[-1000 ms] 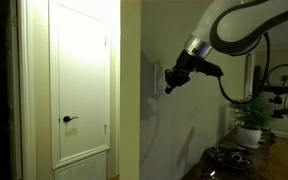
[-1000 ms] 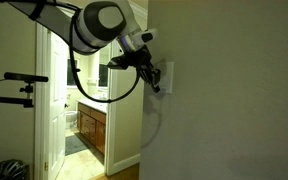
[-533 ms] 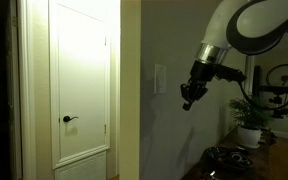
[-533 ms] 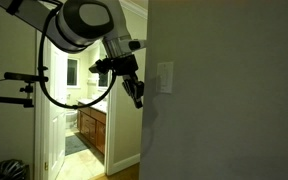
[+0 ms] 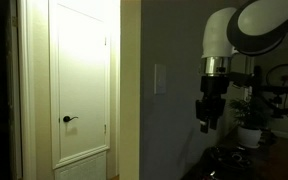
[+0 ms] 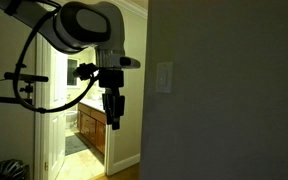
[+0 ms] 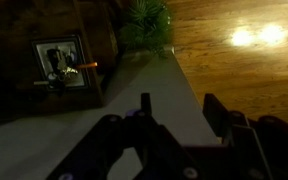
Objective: Switch off the light
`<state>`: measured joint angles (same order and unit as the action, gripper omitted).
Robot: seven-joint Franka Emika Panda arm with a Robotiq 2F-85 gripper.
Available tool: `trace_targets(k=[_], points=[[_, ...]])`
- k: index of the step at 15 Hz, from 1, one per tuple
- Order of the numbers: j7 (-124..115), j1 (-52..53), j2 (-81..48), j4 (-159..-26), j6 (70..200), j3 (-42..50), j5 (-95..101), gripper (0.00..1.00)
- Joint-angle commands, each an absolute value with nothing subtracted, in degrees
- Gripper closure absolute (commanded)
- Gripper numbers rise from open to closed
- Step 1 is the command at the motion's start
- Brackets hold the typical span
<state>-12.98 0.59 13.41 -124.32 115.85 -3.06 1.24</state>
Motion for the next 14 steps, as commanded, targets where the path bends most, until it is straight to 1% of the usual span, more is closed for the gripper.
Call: trace_targets(k=[1,2,3,4,6,14], points=[[-13.58,0.56,15.85,-128.13,111.77,-3.15,1.04,0.12],[-14.19,0.45,16.03,-128.76,110.79,-3.14,1.01,0.06],[-13.06,0.55,13.43,-125.97,112.58,-3.08,1.23,0.24],[-13.1,0.54,13.43,-126.51,112.04,-3.08,1.24,0.16],[-13.13,0.53,13.46,-126.95,111.83,-3.08,1.24,0.06],[-13.16,0.53,13.58,-127.06,111.8,-3.08,1.23,0.06]])
